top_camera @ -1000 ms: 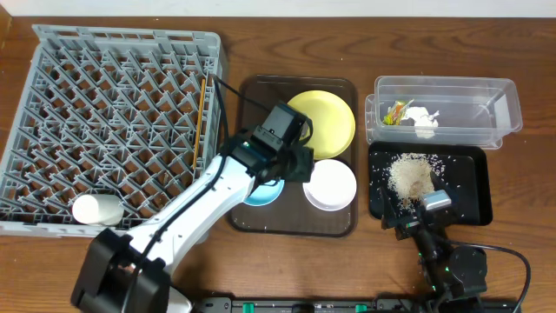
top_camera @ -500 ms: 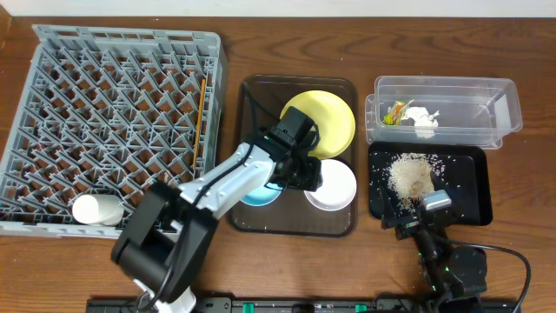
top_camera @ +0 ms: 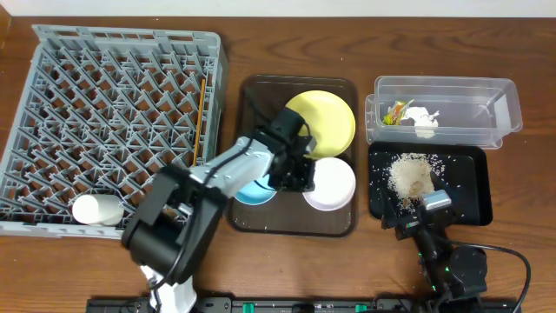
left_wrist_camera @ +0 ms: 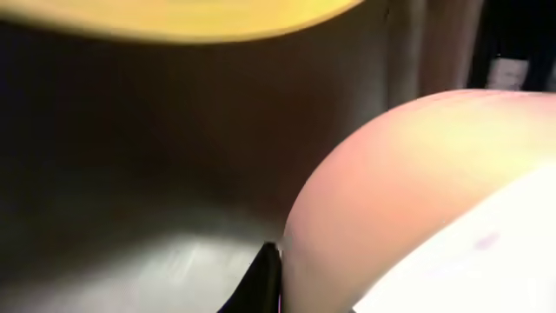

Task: Sort waste into correct bins and load items into the dishwasher

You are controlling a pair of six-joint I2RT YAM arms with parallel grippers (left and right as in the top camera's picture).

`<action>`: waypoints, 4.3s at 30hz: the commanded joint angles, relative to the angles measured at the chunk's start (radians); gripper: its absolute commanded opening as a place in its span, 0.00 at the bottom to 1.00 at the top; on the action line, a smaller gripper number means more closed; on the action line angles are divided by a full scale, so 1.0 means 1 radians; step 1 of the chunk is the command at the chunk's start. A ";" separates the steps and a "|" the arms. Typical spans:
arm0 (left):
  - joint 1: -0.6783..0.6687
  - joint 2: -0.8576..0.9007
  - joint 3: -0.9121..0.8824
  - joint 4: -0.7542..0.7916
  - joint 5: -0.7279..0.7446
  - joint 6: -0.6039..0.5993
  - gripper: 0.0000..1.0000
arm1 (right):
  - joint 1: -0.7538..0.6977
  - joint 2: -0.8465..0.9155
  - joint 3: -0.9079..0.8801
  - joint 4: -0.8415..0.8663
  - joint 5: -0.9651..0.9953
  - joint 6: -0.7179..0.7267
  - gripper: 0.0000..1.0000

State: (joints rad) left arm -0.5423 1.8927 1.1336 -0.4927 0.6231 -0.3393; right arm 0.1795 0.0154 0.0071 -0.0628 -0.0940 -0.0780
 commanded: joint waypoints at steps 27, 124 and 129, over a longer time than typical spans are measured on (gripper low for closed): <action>0.479 -0.344 0.079 -0.114 -1.477 0.223 0.08 | -0.009 -0.008 -0.002 -0.004 -0.004 -0.009 0.99; 0.087 -0.281 -0.051 -0.231 -0.343 0.006 0.50 | -0.009 -0.008 -0.002 -0.004 -0.004 -0.009 0.99; 0.005 -0.168 -0.055 -0.156 -0.351 -0.050 0.24 | -0.009 -0.008 -0.002 -0.004 -0.003 -0.009 0.99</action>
State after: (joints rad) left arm -0.4988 1.6707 1.0859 -0.6643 0.2359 -0.3679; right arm 0.1795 0.0147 0.0071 -0.0631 -0.0940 -0.0780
